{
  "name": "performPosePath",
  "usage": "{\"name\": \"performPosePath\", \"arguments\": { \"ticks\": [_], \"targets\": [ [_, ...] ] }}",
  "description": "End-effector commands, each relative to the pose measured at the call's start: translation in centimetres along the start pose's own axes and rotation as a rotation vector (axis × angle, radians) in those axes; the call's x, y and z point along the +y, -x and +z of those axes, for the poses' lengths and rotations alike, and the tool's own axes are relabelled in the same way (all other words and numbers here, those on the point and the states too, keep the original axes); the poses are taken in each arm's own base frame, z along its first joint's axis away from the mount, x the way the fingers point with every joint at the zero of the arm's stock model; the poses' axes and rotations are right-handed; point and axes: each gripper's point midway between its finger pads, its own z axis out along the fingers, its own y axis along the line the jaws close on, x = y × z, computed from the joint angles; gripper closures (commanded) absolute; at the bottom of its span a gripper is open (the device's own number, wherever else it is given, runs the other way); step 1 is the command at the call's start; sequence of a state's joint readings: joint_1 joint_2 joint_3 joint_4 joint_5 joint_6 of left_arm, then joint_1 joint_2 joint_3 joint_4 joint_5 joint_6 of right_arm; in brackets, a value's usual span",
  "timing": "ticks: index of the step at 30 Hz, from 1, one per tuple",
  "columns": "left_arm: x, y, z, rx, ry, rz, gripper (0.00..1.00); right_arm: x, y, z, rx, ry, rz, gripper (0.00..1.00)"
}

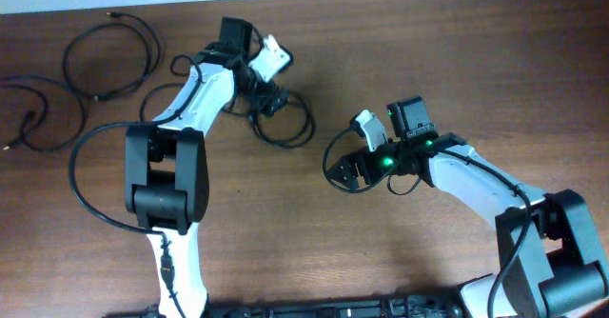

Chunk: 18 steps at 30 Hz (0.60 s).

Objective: Untangle cables
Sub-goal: 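Drag the second cable to the left side of the table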

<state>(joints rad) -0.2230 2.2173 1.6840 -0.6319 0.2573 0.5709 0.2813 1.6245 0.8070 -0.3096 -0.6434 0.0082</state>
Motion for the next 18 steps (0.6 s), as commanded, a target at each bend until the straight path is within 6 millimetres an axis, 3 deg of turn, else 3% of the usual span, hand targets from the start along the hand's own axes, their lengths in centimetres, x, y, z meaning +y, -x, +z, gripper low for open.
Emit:
{"name": "performPosePath", "arguments": {
  "ticks": [1, 4, 6, 8, 9, 10, 11, 13, 16, 18],
  "targets": [
    [-1.6, -2.3, 0.3, 0.091, -0.071, 0.068, 0.14, -0.1, 0.1, 0.0, -0.001, -0.006, -0.001, 0.01],
    [-1.7, -4.0, 0.5, 0.154, -0.059, 0.060, 0.45, -0.1, 0.0, 0.0, -0.001, -0.006, -0.001, 0.01],
    [-2.5, -5.8, 1.1, 0.194, -0.084, 0.049, 0.49, -0.1, 0.0, 0.0, -0.001, -0.006, -0.001, 0.01],
    [-3.4, -8.9, 2.7, 0.276, -0.106, 0.034, 0.49, -0.1, 0.0, 0.0, -0.001, -0.006, -0.001, 0.01],
    [-3.6, -10.7, 3.6, 0.331, -0.107, 0.029, 0.65, -0.1, 0.1, 0.0, -0.001, -0.006, -0.001, 0.01],
    [-3.8, -11.4, 3.5, 0.365, -0.111, 0.024, 1.00, -0.1, 0.0, 0.0, -0.001, -0.006, -0.001, 0.01],
    [-3.6, -10.9, 2.9, 0.355, -0.103, 0.024, 1.00, -0.1, 0.1, 0.0, -0.001, -0.006, -0.001, 0.01],
    [-2.3, -7.8, 0.3, 0.290, -0.035, -0.084, 1.00, -0.1, 0.1, 0.0, -0.001, -0.006, -0.001, 0.01],
    [-0.2, -0.1, -9.3, 0.049, 0.116, -0.228, 1.00, -0.1, 0.0, 0.0, -0.001, -0.006, -0.001, 0.01],
    [-0.7, 2.8, -17.2, -0.109, 0.190, -0.303, 1.00, -0.1, 0.0, 0.0, -0.001, -0.006, -0.001, 0.01]
  ]
}}
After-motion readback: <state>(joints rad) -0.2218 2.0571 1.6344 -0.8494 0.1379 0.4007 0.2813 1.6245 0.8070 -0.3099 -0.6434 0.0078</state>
